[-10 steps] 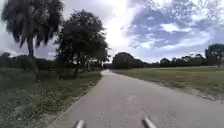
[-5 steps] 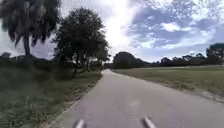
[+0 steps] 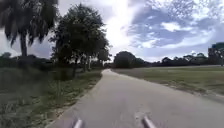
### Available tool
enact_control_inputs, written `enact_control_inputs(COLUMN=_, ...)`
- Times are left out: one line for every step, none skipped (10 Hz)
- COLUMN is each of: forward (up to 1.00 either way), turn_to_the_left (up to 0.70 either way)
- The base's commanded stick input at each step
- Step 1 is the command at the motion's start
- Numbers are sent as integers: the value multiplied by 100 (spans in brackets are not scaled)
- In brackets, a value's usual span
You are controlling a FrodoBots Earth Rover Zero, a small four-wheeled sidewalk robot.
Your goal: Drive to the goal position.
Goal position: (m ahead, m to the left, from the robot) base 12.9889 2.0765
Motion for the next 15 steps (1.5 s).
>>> enact_control_inputs(forward=70, turn_to_the_left=0)
enact_control_inputs(forward=70, turn_to_the_left=0)
enact_control_inputs(forward=70, turn_to_the_left=0)
enact_control_inputs(forward=70, turn_to_the_left=0)
enact_control_inputs(forward=70, turn_to_the_left=0)
enact_control_inputs(forward=70, turn_to_the_left=0)
enact_control_inputs(forward=70, turn_to_the_left=0)
enact_control_inputs(forward=70, turn_to_the_left=0)
enact_control_inputs(forward=70, turn_to_the_left=0)
enact_control_inputs(forward=70, turn_to_the_left=0)
enact_control_inputs(forward=70, turn_to_the_left=0)
enact_control_inputs(forward=70, turn_to_the_left=0)
enact_control_inputs(forward=70, turn_to_the_left=0)
enact_control_inputs(forward=70, turn_to_the_left=0)
enact_control_inputs(forward=70, turn_to_the_left=0)
